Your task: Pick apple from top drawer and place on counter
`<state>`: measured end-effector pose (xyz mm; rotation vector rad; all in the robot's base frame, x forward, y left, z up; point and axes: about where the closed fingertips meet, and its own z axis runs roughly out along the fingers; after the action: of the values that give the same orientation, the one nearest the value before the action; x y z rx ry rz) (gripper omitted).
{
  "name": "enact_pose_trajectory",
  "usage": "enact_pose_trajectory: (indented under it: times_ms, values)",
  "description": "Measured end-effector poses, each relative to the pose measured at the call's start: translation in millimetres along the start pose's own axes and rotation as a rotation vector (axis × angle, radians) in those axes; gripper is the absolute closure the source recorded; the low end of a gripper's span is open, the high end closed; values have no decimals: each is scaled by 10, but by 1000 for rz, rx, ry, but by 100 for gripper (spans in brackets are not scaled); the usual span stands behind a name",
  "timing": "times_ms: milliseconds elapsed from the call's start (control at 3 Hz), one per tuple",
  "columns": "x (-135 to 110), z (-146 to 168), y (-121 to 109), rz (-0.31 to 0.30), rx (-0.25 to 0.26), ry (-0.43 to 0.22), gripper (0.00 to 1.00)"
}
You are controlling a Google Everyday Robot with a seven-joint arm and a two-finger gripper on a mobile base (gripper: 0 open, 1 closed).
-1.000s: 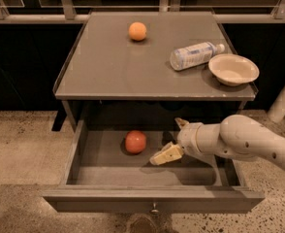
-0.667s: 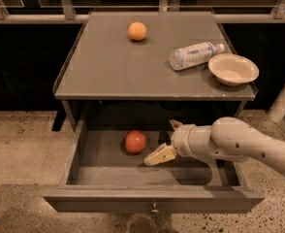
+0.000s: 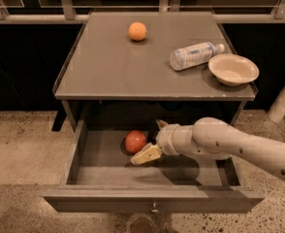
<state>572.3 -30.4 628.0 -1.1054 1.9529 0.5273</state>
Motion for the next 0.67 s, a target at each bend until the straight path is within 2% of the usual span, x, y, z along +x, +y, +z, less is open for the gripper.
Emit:
enact_pose_trajectory:
  times_ms: [667]
  values:
    - [-164, 332, 146, -22, -43, -14, 0]
